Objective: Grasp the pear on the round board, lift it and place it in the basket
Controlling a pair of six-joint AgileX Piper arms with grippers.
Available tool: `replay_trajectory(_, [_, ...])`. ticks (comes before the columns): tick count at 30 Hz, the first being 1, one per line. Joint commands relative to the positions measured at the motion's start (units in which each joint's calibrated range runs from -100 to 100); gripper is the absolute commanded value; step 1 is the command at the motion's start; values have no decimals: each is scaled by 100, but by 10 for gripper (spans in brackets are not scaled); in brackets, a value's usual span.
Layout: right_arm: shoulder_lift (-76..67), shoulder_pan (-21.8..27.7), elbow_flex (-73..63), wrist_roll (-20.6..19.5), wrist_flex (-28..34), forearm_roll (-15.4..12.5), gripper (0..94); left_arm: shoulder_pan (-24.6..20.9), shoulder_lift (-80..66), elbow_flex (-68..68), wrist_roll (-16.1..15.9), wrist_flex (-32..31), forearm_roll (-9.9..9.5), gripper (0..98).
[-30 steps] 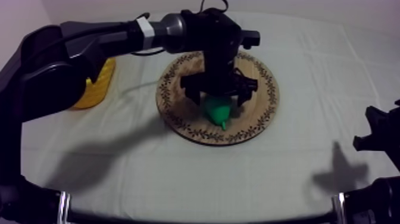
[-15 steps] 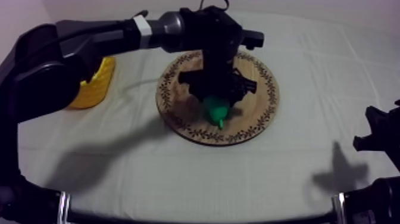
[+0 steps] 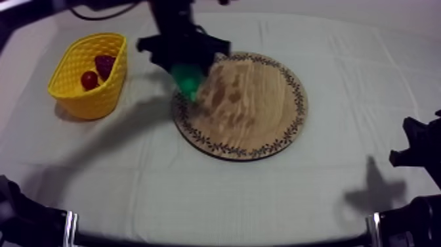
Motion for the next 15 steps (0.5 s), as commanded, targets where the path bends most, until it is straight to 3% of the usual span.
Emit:
replay_trajectory(1, [1, 0, 5, -1, 1, 1, 5, -369, -929, 900, -134, -10, -51, 521])
replay_trajectory(6, [1, 0, 5, 0, 1, 1, 5, -1032, -1638, 1604, -466, -256, -354, 525])
replay_trajectory(10, [1, 0, 5, 0, 1, 1, 5, -1560, -1791, 1847, -564, -1043, -707, 491])
replay_trajectory(15, [1, 0, 5, 0, 1, 1, 5, -2106, -1649, 2030, -596, -2071, -938, 474])
